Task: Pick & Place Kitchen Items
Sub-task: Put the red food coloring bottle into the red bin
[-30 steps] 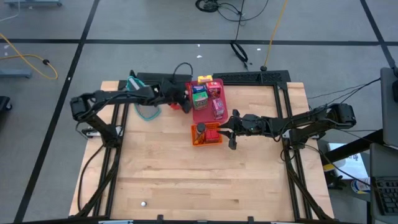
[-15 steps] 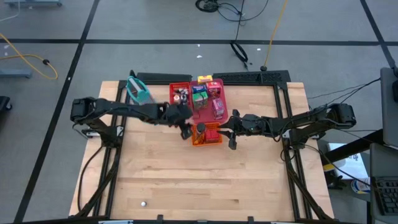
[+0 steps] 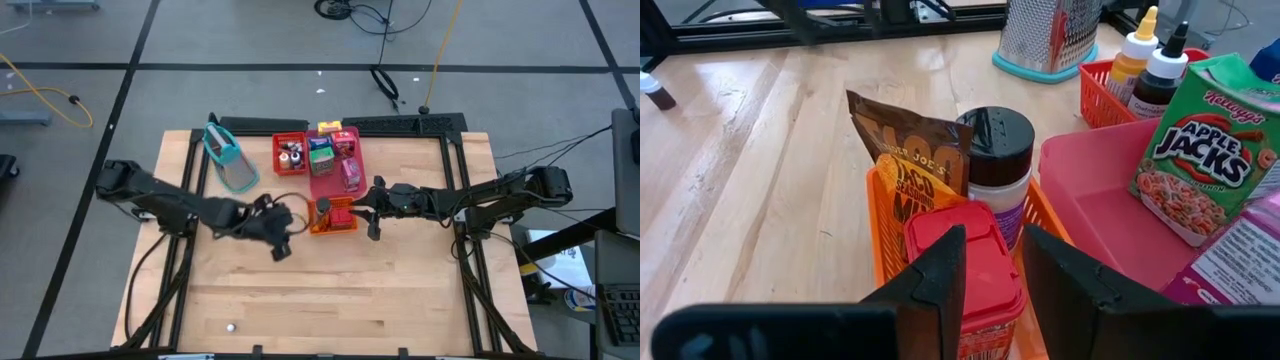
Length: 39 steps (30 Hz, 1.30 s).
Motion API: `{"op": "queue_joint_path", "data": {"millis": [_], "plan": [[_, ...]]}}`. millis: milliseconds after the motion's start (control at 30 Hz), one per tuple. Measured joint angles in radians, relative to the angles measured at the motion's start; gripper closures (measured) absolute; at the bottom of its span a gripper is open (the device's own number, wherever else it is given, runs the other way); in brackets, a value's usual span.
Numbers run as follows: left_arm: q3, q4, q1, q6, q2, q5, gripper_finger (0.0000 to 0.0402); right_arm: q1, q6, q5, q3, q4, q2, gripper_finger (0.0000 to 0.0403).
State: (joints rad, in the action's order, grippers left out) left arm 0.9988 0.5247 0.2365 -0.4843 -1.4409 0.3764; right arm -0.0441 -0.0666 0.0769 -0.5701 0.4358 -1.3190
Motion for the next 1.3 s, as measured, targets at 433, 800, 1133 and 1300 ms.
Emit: {"op": "queue_joint_path", "data": {"millis": [433,800,1133,1300], "plan": [[-0.067,-0.003,0.362,-0.166,0.032,0.052,0.0204,0.000,0.000,0.000,0.000,-0.002,0.000,0.0310],[-0.068,-0.006,0.617,-0.322,0.032,0.103,0.0204,0.000,0.000,0.000,0.000,0.001,0.000,0.0310],[-0.068,-0.021,0.799,-0.545,0.026,0.179,0.0204,0.000,-0.018,0.000,0.000,0.000,0.000,0.0310],[-0.067,-0.090,0.870,-0.633,-0.019,0.202,0.0204,0.000,-0.034,0.000,0.000,0.001,0.000,0.0310]]}}
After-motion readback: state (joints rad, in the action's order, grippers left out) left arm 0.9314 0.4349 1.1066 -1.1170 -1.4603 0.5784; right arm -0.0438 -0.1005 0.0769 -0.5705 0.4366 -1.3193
